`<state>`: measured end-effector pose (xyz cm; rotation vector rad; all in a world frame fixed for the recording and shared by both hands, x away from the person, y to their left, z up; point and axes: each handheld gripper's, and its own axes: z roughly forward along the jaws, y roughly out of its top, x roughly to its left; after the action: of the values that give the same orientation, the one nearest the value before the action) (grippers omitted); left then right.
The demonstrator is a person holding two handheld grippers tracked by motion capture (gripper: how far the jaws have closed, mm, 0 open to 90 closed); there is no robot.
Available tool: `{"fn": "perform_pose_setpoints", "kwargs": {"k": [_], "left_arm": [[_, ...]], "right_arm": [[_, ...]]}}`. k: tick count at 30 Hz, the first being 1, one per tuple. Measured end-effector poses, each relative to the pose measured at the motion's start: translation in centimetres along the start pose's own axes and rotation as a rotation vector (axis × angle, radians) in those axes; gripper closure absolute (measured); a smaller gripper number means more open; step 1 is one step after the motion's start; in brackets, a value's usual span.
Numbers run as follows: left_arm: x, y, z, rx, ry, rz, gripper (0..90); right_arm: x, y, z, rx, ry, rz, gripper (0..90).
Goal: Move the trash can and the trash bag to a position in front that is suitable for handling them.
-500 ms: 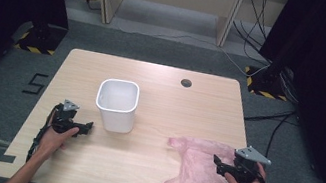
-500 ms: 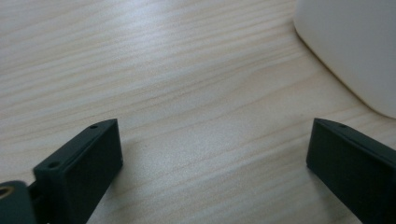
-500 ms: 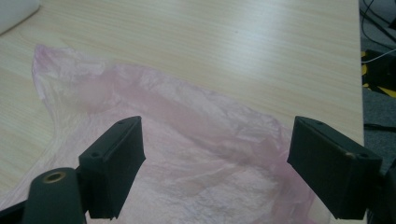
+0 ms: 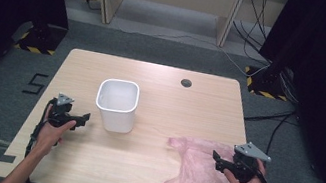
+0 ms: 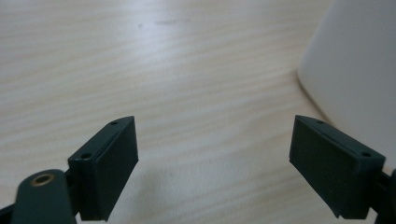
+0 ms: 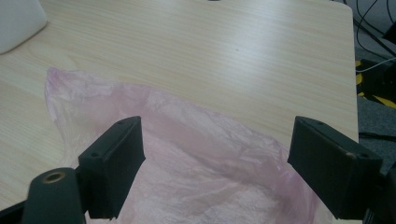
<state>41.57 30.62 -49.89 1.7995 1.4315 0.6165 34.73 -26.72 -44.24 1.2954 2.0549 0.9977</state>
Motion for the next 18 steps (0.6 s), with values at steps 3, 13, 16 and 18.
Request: {"fn": "perform_pose_setpoints", "kwargs": {"k": [3,13,16,18], "left_arm": [[0.4,1.4,0.2,-0.005,0.008,0.004,15.0],[0.8,4.7,3.9,-0.028,-0.016,-0.091,15.3],[0.3,5.2,4.6,-0.061,-0.035,-0.081,16.2],[0.1,5.3,5.1,-0.062,-0.078,-0.084,16.3]], "right_arm": [[0.2,0.4,0.1,-0.002,-0.005,0.001,18.4],[0.9,1.6,0.7,-0.008,0.002,-0.013,18.7],[1.0,1.7,0.7,-0.010,0.003,-0.017,18.7],[1.0,1.7,0.7,-0.011,0.001,-0.018,18.7]]}}
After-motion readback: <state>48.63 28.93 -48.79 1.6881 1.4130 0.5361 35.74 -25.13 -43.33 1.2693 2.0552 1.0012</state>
